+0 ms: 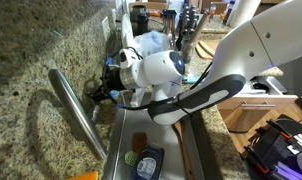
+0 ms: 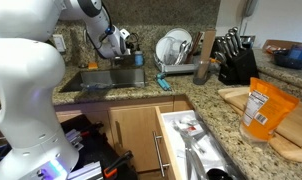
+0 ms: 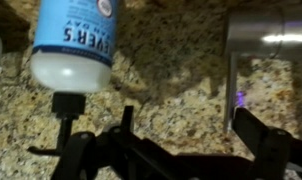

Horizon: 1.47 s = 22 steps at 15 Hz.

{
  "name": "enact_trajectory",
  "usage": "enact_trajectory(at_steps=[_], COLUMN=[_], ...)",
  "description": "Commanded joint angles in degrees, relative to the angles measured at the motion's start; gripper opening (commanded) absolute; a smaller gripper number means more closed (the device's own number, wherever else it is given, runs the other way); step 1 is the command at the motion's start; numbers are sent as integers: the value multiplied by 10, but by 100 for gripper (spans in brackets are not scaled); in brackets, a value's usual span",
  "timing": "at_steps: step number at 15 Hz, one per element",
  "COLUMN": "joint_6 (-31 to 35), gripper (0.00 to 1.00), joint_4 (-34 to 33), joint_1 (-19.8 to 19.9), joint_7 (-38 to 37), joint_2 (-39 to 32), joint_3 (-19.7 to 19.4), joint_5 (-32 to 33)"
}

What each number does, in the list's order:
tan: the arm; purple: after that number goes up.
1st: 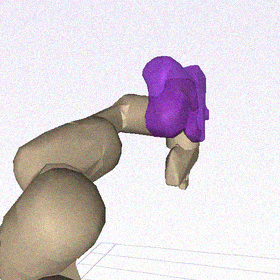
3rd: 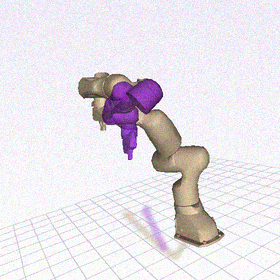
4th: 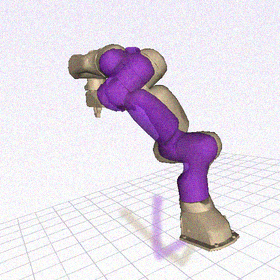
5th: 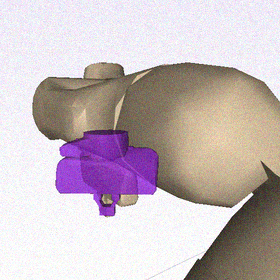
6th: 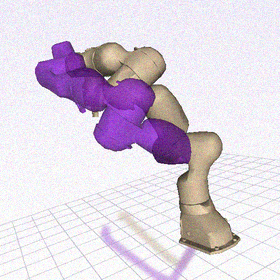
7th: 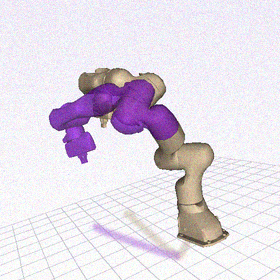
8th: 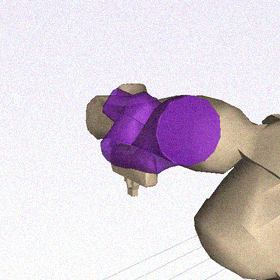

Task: Push the faucet handle to the right, remove the orange packet from the top of the counter and place it in the open drawer, close the open drawer

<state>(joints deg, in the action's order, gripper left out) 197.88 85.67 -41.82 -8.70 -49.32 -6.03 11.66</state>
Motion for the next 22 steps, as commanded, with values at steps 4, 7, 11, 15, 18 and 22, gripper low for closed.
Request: enact_trajectory(at_steps=[4,7,11,15,18,22], joint_6=[-1,0,-14,-17,-72,-200], gripper=[100,100,100,100,100,100], joint_4=[-73,-87,-77,-65,11,101], joint_1=[-66,-86,-77,-78,-139,-210], joint_7=[1,1,-3,-13,18,20], joint_2=[-38,-57,-38,-16,63,179], joint_3=[-114,-143,-124,-125,-223,-294], joint_5=[-81,-98,-87,-99,-108,-75])
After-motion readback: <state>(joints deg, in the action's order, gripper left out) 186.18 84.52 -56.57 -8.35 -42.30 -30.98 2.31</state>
